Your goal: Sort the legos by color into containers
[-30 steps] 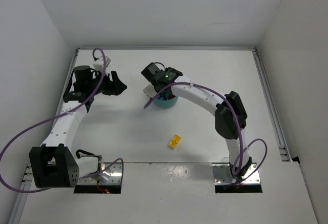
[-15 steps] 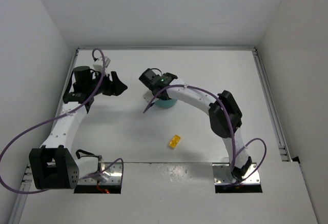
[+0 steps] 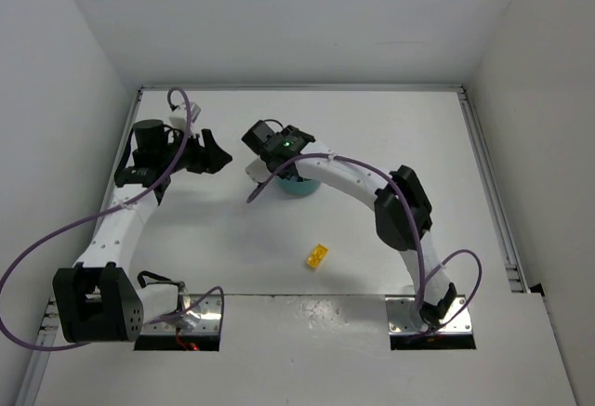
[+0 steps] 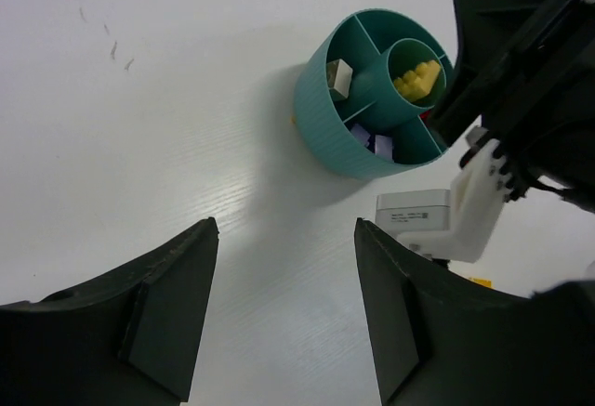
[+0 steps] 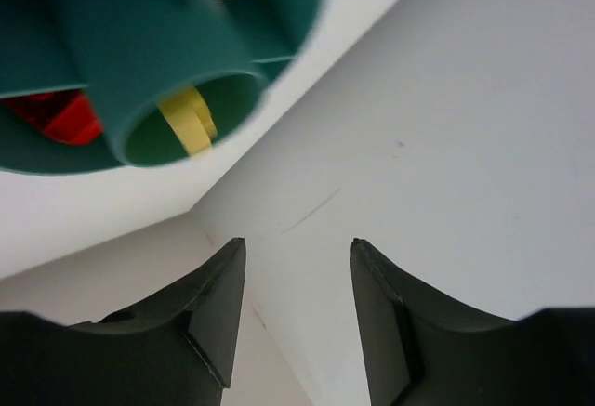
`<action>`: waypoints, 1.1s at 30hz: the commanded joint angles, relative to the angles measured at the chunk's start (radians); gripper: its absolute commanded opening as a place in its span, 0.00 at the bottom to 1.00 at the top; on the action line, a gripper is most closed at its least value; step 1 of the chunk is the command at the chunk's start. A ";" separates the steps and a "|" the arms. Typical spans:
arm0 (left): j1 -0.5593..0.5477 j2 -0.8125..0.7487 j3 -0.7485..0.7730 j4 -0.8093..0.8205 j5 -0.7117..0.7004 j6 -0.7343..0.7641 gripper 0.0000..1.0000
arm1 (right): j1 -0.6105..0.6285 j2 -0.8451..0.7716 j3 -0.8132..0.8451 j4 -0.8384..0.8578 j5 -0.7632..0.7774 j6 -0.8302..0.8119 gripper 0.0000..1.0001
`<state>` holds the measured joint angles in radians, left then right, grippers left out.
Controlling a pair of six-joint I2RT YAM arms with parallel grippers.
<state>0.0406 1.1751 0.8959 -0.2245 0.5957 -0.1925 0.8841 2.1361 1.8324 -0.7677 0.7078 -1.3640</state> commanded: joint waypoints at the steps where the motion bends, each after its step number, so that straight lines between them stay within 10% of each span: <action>1: 0.013 0.000 -0.003 0.040 0.030 -0.005 0.66 | 0.029 -0.031 0.192 -0.040 -0.062 0.086 0.49; 10: 0.013 0.000 -0.003 0.040 0.041 -0.005 0.66 | -0.006 -0.137 0.410 -0.365 -0.298 0.576 0.40; 17: 0.022 -0.009 -0.003 0.040 0.021 -0.005 0.68 | -0.043 -0.467 -0.291 -0.367 -0.786 0.957 0.46; 24: 0.022 -0.028 -0.003 0.028 -0.031 -0.016 0.78 | -0.053 -0.594 -0.518 -0.320 -0.877 0.968 0.64; 33: 0.031 -0.040 0.037 -0.045 0.061 0.082 0.79 | -0.039 -0.757 -0.797 -0.075 -1.117 0.424 0.58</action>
<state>0.0589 1.1610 0.8955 -0.2527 0.6128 -0.1493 0.8345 1.4364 1.0977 -0.9695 -0.2745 -0.7113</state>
